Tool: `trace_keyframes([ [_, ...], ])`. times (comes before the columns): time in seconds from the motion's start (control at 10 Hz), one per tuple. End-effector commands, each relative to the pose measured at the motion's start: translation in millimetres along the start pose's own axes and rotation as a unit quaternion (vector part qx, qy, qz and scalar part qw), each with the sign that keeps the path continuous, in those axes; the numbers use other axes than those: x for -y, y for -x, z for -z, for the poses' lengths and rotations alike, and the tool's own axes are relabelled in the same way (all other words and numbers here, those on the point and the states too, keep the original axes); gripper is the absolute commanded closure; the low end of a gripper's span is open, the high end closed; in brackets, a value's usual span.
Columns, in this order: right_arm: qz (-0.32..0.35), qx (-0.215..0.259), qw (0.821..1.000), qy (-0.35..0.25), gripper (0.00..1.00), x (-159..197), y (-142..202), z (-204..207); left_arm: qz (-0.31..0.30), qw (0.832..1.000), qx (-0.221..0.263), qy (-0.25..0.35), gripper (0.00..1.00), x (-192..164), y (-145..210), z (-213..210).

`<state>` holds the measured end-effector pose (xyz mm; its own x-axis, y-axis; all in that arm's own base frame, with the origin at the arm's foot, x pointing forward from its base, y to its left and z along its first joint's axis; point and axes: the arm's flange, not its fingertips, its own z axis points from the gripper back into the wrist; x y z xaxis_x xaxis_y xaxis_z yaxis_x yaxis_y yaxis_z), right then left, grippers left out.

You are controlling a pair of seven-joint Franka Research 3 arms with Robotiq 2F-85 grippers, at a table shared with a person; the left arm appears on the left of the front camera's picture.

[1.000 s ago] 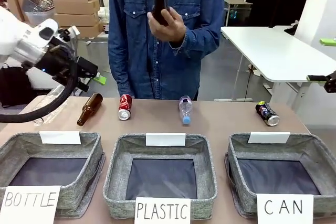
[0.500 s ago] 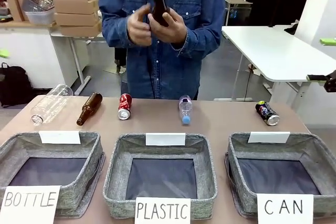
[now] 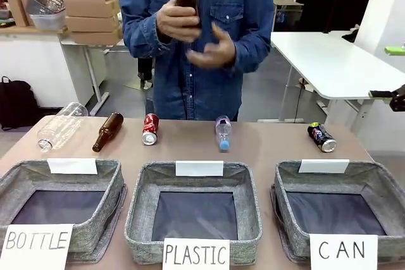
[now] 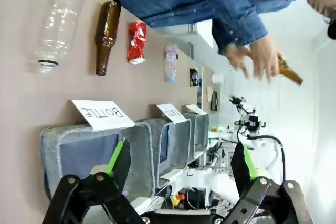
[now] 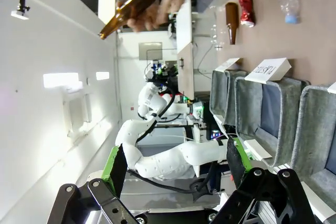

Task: Sort the can waste into the basket.
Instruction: Pick up the can waste from the table and place it in the right Fabric basket.

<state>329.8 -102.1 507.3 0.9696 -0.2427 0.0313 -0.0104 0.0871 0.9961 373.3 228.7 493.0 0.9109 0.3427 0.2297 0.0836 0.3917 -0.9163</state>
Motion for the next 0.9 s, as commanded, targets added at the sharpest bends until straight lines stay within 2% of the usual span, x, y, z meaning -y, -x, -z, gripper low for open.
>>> trace_keyframes([
  [0.0,-0.013,-0.001,1.000,-0.007,0.00,-1.4,-2.1,-0.4,0.038,0.999,-0.037,-0.003,0.00,15.8,-10.9,26.1],
  [0.2,-0.013,-0.001,1.000,-0.007,0.00,-1.4,-2.1,-0.4,0.040,0.998,-0.056,-0.001,0.00,20.8,-20.2,32.7],
  [0.4,-0.013,-0.001,1.000,-0.007,0.00,-1.4,-2.1,-0.4,0.020,1.000,-0.019,0.005,0.00,10.8,-21.9,7.5],
  [0.6,-0.013,-0.001,1.000,-0.007,0.00,-1.4,-2.1,-0.4,0.007,0.999,0.029,0.019,0.00,-1.7,-5.8,-33.9],
  [0.8,-0.013,-0.001,1.000,-0.007,0.00,-1.4,-2.1,-0.4,0.004,0.998,0.056,0.039,0.00,-10.6,8.6,-52.4],
])
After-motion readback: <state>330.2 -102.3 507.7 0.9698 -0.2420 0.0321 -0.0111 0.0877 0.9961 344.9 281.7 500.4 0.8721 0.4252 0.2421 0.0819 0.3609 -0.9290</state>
